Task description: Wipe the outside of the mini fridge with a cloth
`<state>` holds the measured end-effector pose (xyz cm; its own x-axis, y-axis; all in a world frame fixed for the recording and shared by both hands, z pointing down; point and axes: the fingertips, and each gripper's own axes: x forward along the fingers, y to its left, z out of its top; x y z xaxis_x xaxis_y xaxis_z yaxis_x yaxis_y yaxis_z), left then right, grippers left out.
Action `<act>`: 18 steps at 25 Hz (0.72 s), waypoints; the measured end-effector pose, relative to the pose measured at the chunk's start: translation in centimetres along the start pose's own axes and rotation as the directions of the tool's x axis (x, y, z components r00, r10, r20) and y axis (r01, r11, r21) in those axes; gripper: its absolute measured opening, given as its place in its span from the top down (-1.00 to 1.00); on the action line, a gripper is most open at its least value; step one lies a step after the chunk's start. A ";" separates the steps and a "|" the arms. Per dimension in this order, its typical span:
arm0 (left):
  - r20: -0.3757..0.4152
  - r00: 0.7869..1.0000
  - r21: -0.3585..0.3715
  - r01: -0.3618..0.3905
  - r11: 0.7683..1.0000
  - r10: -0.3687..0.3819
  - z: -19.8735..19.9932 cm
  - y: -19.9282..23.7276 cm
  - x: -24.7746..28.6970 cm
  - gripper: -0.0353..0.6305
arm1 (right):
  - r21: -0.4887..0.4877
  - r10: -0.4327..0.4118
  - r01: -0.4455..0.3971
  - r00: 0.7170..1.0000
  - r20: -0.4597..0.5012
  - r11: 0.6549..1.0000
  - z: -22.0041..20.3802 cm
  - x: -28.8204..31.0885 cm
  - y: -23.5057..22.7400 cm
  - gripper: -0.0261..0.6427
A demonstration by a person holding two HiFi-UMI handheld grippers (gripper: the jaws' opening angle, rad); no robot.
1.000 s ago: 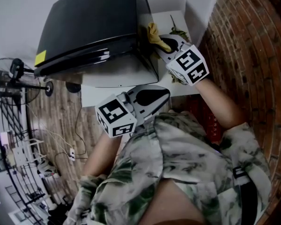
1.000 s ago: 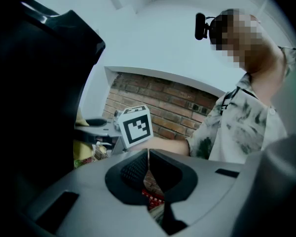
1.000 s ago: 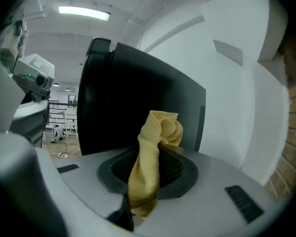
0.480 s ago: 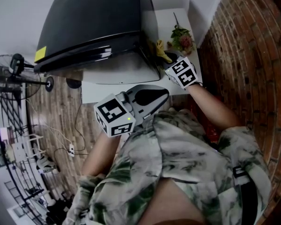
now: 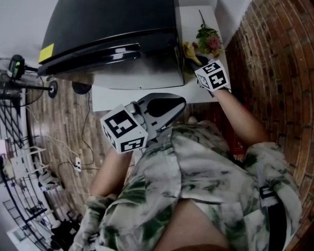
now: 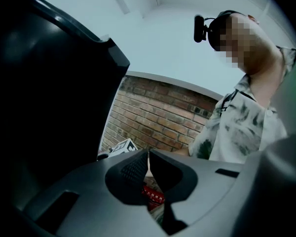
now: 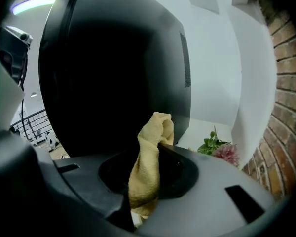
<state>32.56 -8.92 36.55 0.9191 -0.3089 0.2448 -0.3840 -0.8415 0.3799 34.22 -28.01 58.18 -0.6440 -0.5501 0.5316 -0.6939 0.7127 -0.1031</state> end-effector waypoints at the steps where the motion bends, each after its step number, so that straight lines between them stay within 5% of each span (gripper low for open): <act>1: 0.007 1.000 0.003 0.003 1.000 -0.003 -0.1 0.2 -0.7 0.81 | 0.004 -0.020 0.020 1.000 0.014 1.000 0.7 -0.6 -0.3 0.63; 5: 0.022 0.998 0.037 0.050 0.998 -0.051 -0.5 1.1 -4.0 0.81 | 0.007 -0.126 0.125 0.989 0.079 0.992 4.3 -4.0 -0.6 0.64; 9: 0.006 0.983 0.085 0.184 0.979 -0.185 -1.2 1.1 -8.1 0.81 | 0.025 -0.289 0.289 0.946 0.146 0.957 8.6 -9.8 0.7 0.63; 18: -0.070 0.920 0.150 0.392 0.908 -0.386 -4.5 -0.3 -19.3 0.81 | 0.184 -0.606 0.578 0.741 0.289 0.795 13.1 -23.1 11.5 0.63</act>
<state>14.51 -0.72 35.68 0.9875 0.0715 0.1408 0.0251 -0.9514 0.3069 36.88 -12.80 33.73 -0.1501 -0.9654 0.2134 -0.9832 0.1685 0.0705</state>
